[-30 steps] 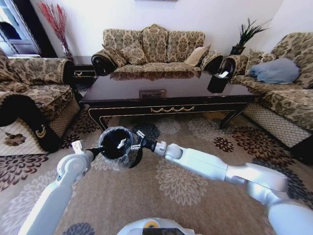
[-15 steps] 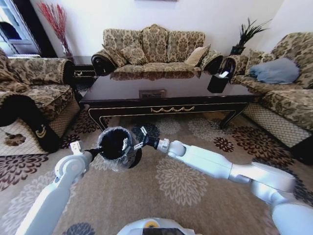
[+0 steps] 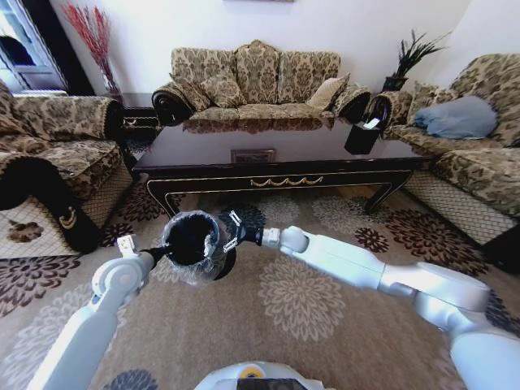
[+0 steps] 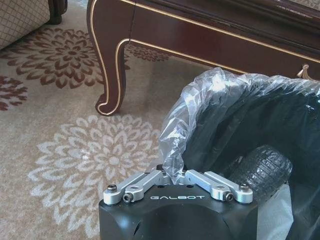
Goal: Move to the front of the table and pick up the trash from the floor, then place it into the trash bin.
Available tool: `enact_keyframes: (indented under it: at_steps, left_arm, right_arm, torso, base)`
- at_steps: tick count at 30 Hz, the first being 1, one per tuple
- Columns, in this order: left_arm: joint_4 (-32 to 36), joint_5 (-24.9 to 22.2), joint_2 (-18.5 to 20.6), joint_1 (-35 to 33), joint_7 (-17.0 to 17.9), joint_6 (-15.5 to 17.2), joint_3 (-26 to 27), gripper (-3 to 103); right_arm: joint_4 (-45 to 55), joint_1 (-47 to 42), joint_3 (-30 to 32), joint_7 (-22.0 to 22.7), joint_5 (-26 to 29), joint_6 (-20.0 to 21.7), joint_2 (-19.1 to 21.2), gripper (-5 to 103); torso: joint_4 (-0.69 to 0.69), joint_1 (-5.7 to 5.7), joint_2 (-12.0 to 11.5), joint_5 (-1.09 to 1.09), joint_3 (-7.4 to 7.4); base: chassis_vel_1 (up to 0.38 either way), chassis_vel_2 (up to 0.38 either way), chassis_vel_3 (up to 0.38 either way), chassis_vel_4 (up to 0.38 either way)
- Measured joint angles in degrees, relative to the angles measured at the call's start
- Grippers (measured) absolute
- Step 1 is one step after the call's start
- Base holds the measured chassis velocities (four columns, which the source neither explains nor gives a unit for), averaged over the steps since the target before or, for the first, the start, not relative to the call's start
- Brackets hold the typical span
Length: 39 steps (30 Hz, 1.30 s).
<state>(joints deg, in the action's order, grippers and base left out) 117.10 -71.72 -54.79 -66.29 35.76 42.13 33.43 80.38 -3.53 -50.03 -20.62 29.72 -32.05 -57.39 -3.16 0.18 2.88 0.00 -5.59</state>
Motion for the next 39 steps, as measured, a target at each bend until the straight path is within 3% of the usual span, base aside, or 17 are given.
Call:
enact_keyframes:
  at_steps: [6,8,14,16,20,23,29,32,36,39]
  left_arm:
    - [0.00,0.00,0.12,0.00,0.01,0.00,0.01,2]
    - [0.00,0.01,0.09,-0.01,0.06,0.00,-0.12,2]
    - [0.00,0.03,0.02,0.05,0.14,0.00,-0.53,2]
    - [-0.02,0.03,0.10,0.06,0.16,0.00,-0.52,2]
    - [-0.05,0.02,0.25,-0.01,0.17,0.00,-0.44,2]
    - [-0.05,0.02,0.33,-0.01,0.18,0.00,-0.37,2]
    - [0.22,0.02,0.31,-0.69,0.21,0.00,0.24,2]
    - [0.50,0.02,0.25,-1.08,0.25,0.00,0.50,2]
    - [0.84,-0.02,0.19,-1.23,0.28,0.01,0.80,2]
    - [0.88,0.00,0.11,-1.29,0.40,0.01,0.86,2]
  right_arm:
    - [-2.96,0.76,3.21,-4.17,-4.94,-3.44,-1.91,100]
    - [-4.91,1.34,6.12,-7.73,-8.97,-5.96,-3.11,100]
    - [-5.46,2.08,7.47,-9.05,-10.91,-7.54,-2.94,100]
    - [-5.23,1.77,7.64,-8.50,-11.27,-7.57,-2.86,100]
    - [-4.86,-0.57,9.19,-2.01,-16.52,-9.00,-4.06,100]
    - [-4.61,-1.01,9.30,-0.25,-17.56,-9.42,-4.70,100]
    - [-4.51,-1.24,6.83,6.36,-15.87,-9.63,-6.48,100]
    - [-4.31,-1.29,6.48,7.11,-16.30,-9.63,-6.71,100]
    - [-5.27,-1.41,9.64,6.66,-23.43,-12.82,-9.78,100]
    - [-6.09,-1.06,9.82,5.81,-23.73,-13.49,-9.94,100]
  torso:
    - [-0.01,0.00,0.00,0.00,0.00]
    - [0.01,0.00,0.00,0.00,0.00]
    - [-0.01,0.00,0.00,0.00,0.00]
    - [-0.01,0.00,0.00,0.00,0.00]
    - [0.00,0.00,0.00,0.00,0.00]
    - [0.00,0.00,0.01,0.00,0.00]
    - [0.01,0.00,0.00,-0.01,0.00]
    - [0.00,0.00,0.01,-0.01,0.00]
    - [0.01,0.00,0.01,0.00,0.01]
    - [0.03,0.00,0.01,-0.01,0.00]
  base:
    - [0.000,0.000,0.000,0.000]
    - [0.000,0.000,0.000,0.000]
    - [0.000,0.000,0.000,0.000]
    - [0.000,0.000,0.000,0.000]
    - [0.000,0.000,0.000,0.000]
    - [0.000,0.000,0.000,0.000]
    - [0.000,0.000,0.000,0.000]
    - [0.000,0.000,0.000,0.000]
    - [0.000,0.000,0.000,0.000]
    - [0.000,0.000,0.000,0.000]
